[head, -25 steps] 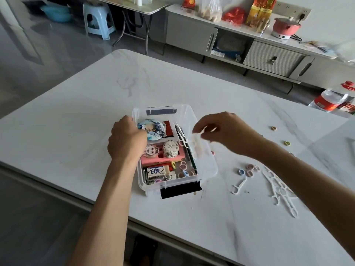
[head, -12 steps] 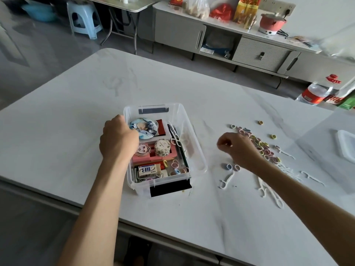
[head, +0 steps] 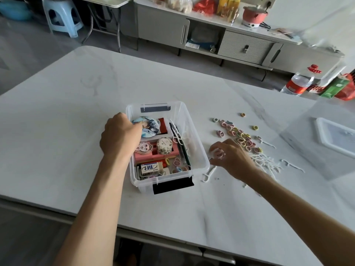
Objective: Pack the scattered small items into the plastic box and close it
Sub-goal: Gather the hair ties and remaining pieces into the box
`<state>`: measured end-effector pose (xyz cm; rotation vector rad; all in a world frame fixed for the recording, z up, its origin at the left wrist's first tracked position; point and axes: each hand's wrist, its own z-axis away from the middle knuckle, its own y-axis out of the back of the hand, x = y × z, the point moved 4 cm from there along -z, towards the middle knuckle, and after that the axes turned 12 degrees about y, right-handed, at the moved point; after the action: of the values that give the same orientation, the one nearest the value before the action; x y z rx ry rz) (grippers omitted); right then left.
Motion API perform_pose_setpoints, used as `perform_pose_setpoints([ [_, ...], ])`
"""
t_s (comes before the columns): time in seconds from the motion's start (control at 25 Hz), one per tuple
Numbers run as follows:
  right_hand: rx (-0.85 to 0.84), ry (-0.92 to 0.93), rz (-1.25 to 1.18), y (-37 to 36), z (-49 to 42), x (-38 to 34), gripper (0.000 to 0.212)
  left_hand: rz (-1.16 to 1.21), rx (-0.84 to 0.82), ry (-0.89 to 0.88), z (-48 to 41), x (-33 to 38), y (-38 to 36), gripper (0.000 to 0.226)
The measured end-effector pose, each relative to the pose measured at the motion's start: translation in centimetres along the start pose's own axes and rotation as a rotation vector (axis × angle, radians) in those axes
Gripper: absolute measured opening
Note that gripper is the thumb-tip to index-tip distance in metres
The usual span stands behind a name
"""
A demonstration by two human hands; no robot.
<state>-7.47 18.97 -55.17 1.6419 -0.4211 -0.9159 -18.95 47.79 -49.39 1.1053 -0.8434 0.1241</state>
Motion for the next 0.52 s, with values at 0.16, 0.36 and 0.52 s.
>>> perform_pose_setpoints([
  [0.16,0.100,0.000,-0.030,-0.7,-1.0,-0.5,0.012,-0.020,0.018,0.004,0.1,0.2,-0.1,0.026],
  [0.36,0.037,0.039,-0.022,-0.3,-2.2,-0.4,0.024,-0.079,0.027,0.024,0.1,0.4,-0.5,0.030],
  [0.52,0.136,-0.081,-0.173,2.6,-2.7,-0.3,0.015,-0.088,0.045,0.036,0.0,0.2,-0.5,0.030],
])
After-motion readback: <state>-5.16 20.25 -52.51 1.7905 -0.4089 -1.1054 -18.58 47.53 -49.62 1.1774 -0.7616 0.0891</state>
